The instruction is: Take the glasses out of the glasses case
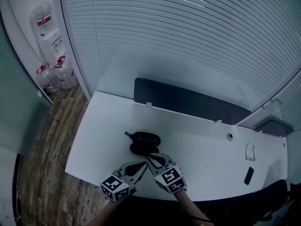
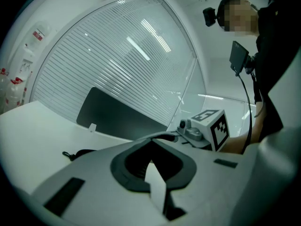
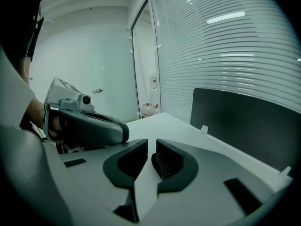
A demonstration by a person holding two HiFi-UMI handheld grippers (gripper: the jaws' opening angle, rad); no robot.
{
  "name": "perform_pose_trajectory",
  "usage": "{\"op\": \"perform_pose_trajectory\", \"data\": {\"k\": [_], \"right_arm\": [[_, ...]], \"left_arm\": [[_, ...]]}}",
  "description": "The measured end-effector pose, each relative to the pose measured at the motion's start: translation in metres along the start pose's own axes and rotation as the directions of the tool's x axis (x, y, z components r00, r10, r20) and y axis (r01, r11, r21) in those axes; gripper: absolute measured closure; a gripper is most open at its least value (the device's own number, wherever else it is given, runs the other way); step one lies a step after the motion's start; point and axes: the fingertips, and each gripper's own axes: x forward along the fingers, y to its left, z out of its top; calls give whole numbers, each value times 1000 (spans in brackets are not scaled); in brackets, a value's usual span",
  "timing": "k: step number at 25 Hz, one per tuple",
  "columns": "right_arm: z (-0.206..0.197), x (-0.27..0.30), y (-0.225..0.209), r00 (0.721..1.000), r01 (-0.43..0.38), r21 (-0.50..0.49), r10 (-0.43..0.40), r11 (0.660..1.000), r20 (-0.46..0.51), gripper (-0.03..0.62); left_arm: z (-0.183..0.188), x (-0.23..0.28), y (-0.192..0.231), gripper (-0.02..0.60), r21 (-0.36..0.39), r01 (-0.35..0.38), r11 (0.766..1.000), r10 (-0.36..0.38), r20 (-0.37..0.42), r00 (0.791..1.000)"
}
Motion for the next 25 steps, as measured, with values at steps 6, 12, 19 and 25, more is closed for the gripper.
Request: {"op": "perform_pose_trajectory", "data": {"k": [6,12,19,25], "right_arm": [[-5,11,-10,998,-18,-76,13,997,-62,543],[-14,26,-22,993,-39,-84,30,996,-113,543],[-29,43,-26,983,-73,-73,60,995,-173,543],[-37,55,-33,975,-86,-72,69,994,-209,543]], "left_arm": [[-6,9,14,578,-24,-18,1000,17,-21,1000],[-13,20,31,578,-59,-34,998,32,-42,999],[-26,25,48,578,-97,-49,994,41,-81,996],[-34,30,62,578,-123,-57,991,46,-97,994]]}}
